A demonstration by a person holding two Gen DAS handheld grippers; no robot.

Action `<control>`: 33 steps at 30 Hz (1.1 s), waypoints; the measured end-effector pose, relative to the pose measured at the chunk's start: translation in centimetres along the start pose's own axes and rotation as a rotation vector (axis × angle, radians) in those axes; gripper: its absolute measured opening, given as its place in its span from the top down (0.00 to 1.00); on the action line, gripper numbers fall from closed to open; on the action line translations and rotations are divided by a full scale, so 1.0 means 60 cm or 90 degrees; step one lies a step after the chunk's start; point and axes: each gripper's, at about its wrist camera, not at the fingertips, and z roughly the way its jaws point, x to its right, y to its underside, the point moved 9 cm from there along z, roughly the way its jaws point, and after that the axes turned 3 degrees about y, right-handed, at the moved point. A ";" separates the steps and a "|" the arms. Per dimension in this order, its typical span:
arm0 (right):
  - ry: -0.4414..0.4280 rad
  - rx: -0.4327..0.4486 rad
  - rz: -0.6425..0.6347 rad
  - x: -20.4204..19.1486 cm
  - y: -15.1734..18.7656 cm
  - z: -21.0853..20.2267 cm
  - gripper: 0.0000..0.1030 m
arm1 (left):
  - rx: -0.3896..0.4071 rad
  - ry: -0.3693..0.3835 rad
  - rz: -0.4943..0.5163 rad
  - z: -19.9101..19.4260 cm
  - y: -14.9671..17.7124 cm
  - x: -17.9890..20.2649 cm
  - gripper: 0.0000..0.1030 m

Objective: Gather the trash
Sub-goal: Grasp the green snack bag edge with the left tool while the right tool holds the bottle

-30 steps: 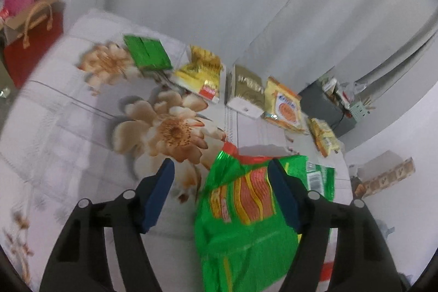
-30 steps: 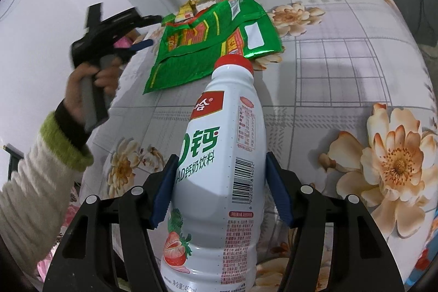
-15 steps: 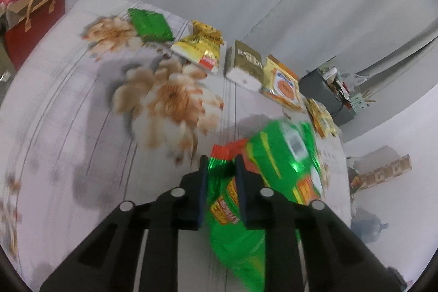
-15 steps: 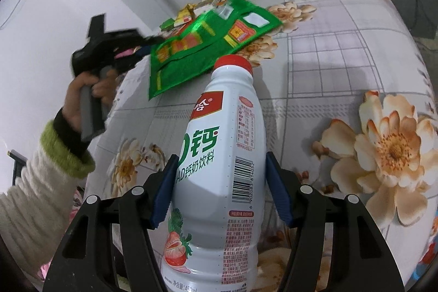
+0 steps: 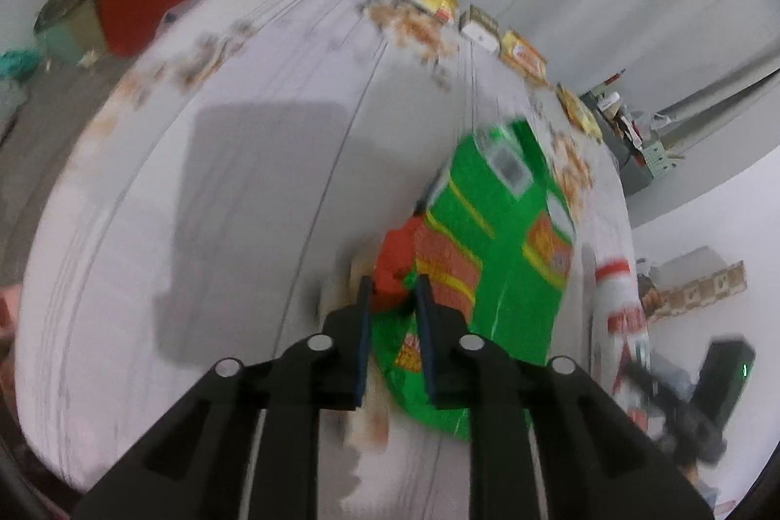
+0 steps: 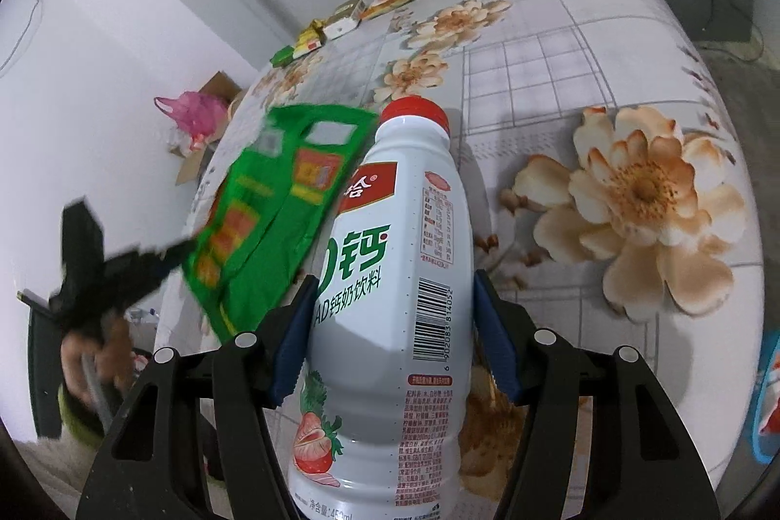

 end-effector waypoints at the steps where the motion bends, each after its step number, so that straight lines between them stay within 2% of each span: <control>1: 0.002 0.000 -0.001 -0.001 0.001 0.000 0.44 | -0.012 0.022 -0.006 -0.008 0.025 0.003 0.80; 2: 0.004 0.001 -0.001 -0.001 0.002 0.000 0.44 | -0.026 0.045 -0.011 -0.012 0.043 0.009 0.77; 4: 0.006 0.001 -0.002 0.000 0.002 0.002 0.43 | -0.052 0.106 -0.012 -0.025 0.077 0.026 0.61; 5: 0.007 0.002 -0.003 0.000 0.002 0.003 0.44 | -0.055 0.129 -0.009 -0.035 0.088 0.033 0.58; 7: 0.011 0.003 -0.008 -0.002 0.003 0.004 0.44 | -0.029 0.133 0.011 -0.052 0.087 0.037 0.50; 10: 0.013 0.004 -0.008 -0.003 0.005 0.005 0.44 | 0.020 0.101 0.027 -0.064 0.057 0.028 0.45; 13: 0.011 0.006 -0.004 -0.003 0.004 0.005 0.44 | -0.001 0.105 0.014 -0.036 0.032 0.023 0.45; 15: 0.013 0.007 0.002 -0.002 0.003 0.005 0.44 | -0.011 0.087 0.009 -0.013 0.022 0.016 0.45; 21: -0.015 0.037 -0.016 -0.031 -0.026 -0.012 0.45 | -0.043 0.103 -0.009 0.032 0.010 0.015 0.46; 24: -0.019 0.044 -0.040 -0.055 -0.038 -0.012 0.45 | -0.040 0.115 -0.011 0.038 0.005 0.017 0.46; 28: -0.045 0.042 -0.058 -0.085 -0.040 -0.002 0.45 | -0.050 0.146 -0.029 0.044 0.001 0.020 0.49; 33: -0.039 0.008 -0.074 -0.099 -0.020 0.032 0.45 | -0.060 0.225 -0.065 0.043 -0.002 0.033 0.58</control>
